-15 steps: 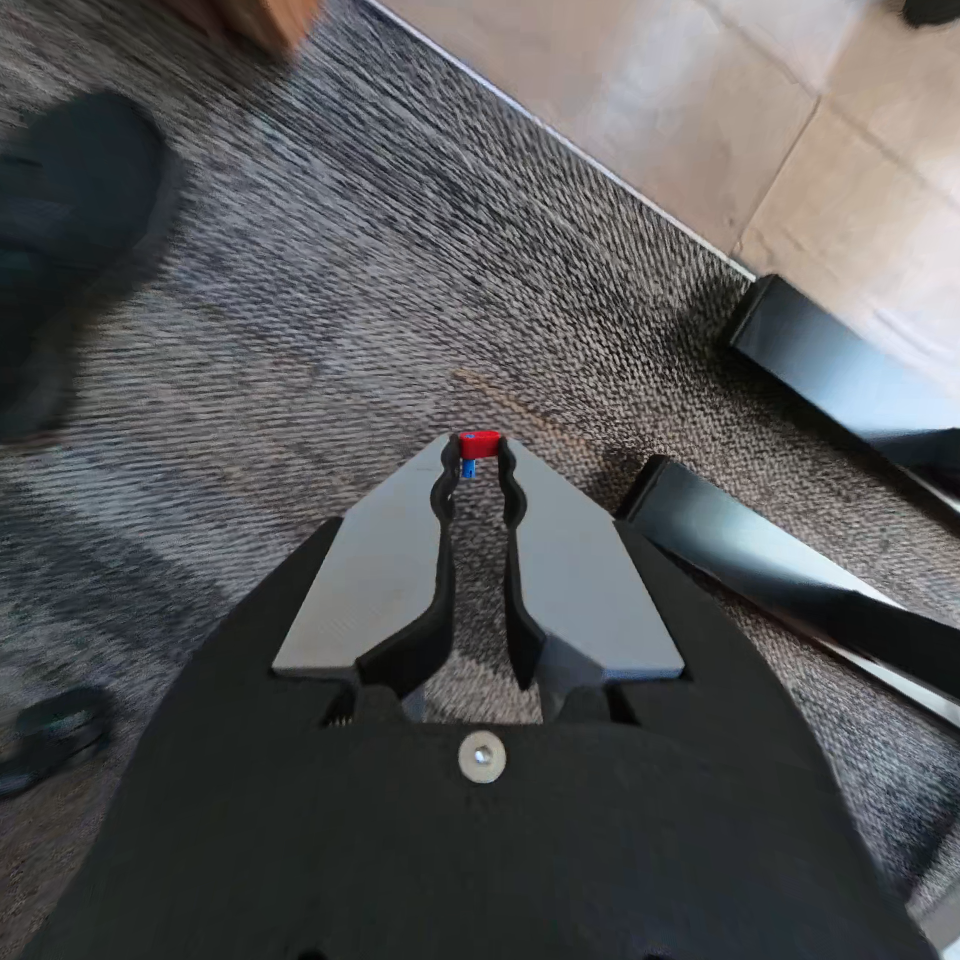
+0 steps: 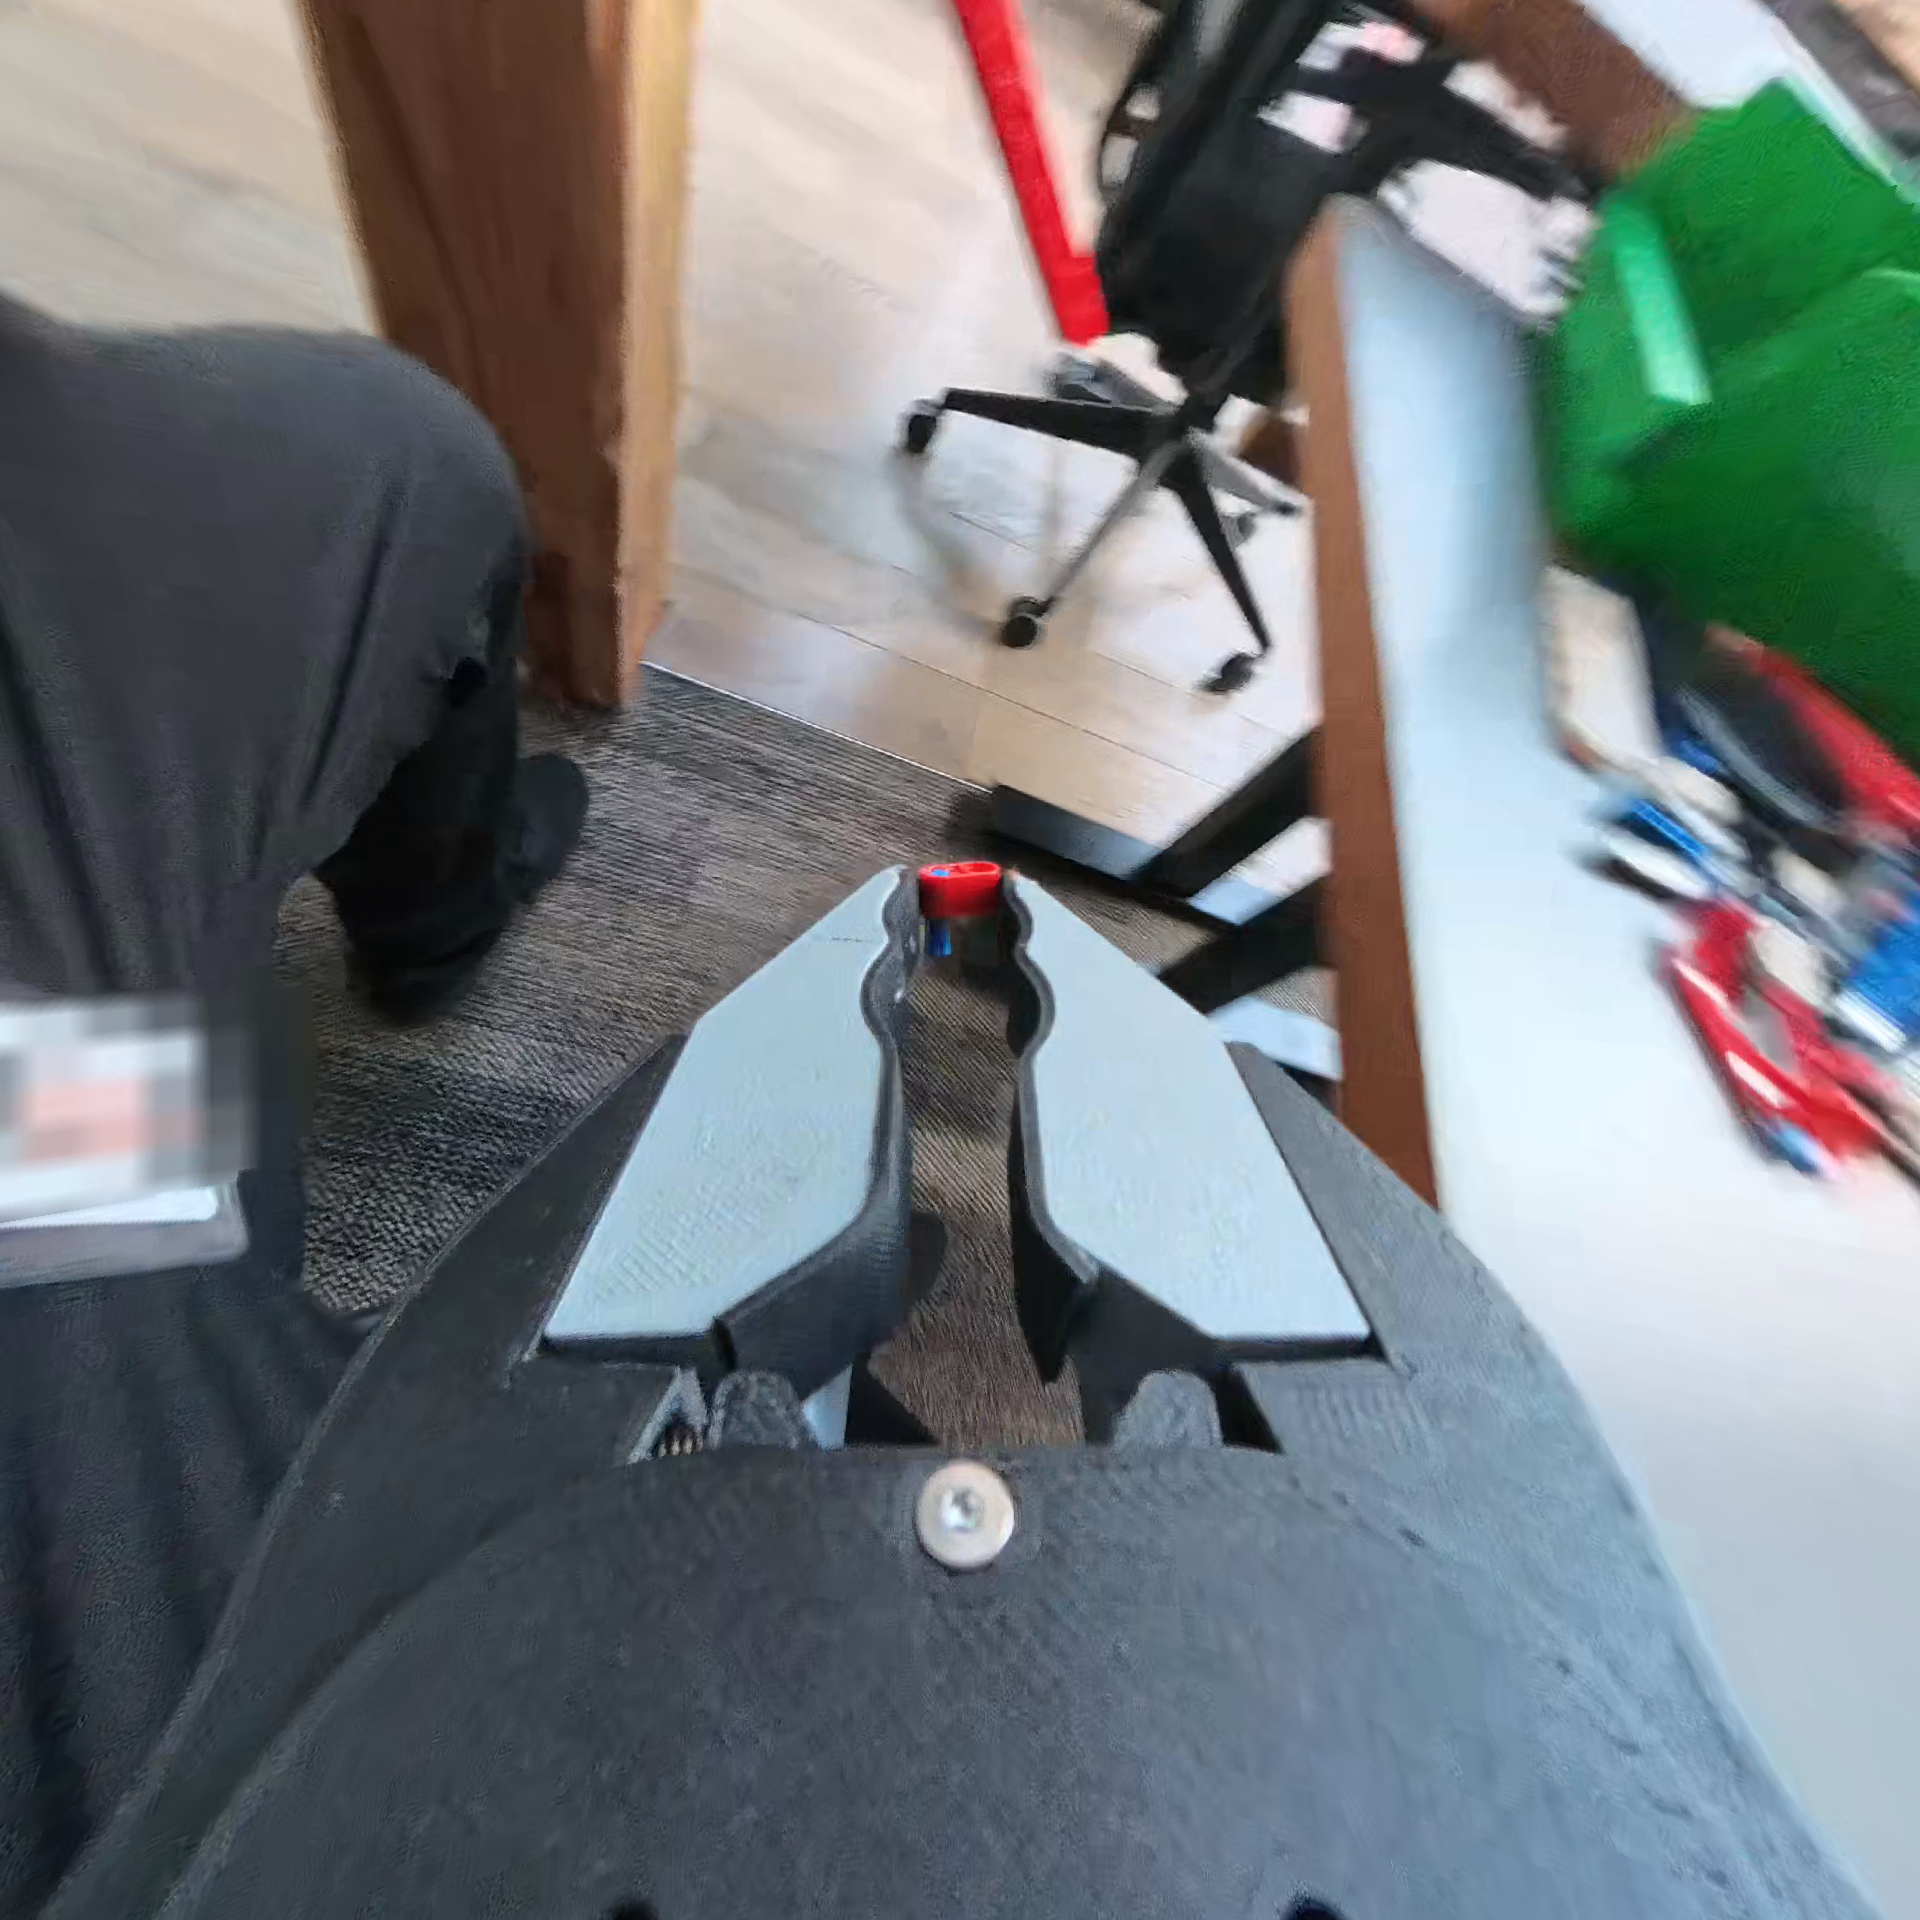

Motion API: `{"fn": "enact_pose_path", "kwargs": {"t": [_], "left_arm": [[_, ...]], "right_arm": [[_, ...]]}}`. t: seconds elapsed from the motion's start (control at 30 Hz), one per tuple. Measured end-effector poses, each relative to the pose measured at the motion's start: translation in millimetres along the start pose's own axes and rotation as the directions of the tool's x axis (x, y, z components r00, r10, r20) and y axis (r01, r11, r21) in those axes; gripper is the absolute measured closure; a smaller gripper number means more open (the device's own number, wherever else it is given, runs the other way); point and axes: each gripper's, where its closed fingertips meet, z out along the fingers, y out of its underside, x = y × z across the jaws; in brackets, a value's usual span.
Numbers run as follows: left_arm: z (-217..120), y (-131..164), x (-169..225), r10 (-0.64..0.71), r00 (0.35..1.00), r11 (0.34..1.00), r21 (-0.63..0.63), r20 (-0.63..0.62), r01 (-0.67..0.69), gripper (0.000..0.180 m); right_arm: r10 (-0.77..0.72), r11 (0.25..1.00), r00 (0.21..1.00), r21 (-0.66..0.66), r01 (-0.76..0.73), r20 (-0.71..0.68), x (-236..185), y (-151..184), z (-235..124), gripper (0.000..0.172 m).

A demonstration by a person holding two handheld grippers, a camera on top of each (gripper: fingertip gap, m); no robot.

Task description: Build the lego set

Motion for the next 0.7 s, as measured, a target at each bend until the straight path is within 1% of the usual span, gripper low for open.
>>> {"fn": "enact_pose_path", "kwargs": {"t": [0.07,0.1,0.17,0.23,0.3,0.37,0.43,0.5,0.6,0.67,0.7], "left_arm": [[25.5,-45.3,28.9,0.056,0.993,0.998,0.048,-0.1,-0.051,0.174],[38.6,-62.7,43.5,0.093,0.986,0.994,0.063,-0.142,-0.084,0.174],[64.8,-91.6,67.4,0.161,0.969,0.985,0.092,-0.186,-0.145,0.174],[88.5,-120.7,89.4,0.189,0.953,0.976,0.156,-0.239,-0.154,0.174],[111.3,-144.0,110.4,0.208,0.93,0.966,0.211,-0.304,-0.147,0.174],[132.4,-162.0,128.2,0.222,0.908,0.955,0.266,-0.355,-0.13,0.175],[156.6,-167.4,140.0,0.243,0.89,0.948,0.287,-0.385,-0.135,0.175],[183.2,-165.5,145.2,0.272,0.877,0.939,0.31,-0.396,-0.152,0.174],[222.6,-161.3,145.4,0.298,0.853,0.922,0.359,-0.428,-0.142,0.175],[250.9,-155.0,140.8,0.344,0.844,0.904,0.389,-0.41,-0.179,0.175],[266.6,-148.8,137.9,0.376,0.841,0.895,0.389,-0.389,-0.22,0.175]], "right_arm": [[0.063,0.997,0.992,-0.041,-0.068,-0.106,25.6,15.4,-60.0,0.16],[0.097,0.992,0.98,-0.062,-0.11,-0.175,40.5,27.6,-87.9,0.16],[0.162,0.974,0.941,-0.103,-0.201,-0.297,68.6,57.9,-139.4,0.16],[0.232,0.938,0.912,-0.172,-0.302,-0.338,84.5,95.5,-178.0,0.16],[0.282,0.882,0.895,-0.274,-0.384,-0.344,90.9,135.0,-204.0,0.16],[0.263,0.852,0.892,-0.345,-0.394,-0.368,98.4,164.0,-221.9,0.16],[0.237,0.847,0.893,-0.369,-0.382,-0.381,106.7,181.7,-231.8,0.16],[0.255,0.841,0.892,-0.369,-0.396,-0.374,115.5,196.2,-233.5,0.16],[0.268,0.854,0.901,-0.35,-0.386,-0.34,127.6,204.6,-228.7,0.16],[0.25,0.858,0.908,-0.357,-0.369,-0.337,138.0,211.1,-226.6,0.16],[0.243,0.863,0.909,-0.354,-0.362,-0.339,143.6,213.0,-225.2,0.159]]}}
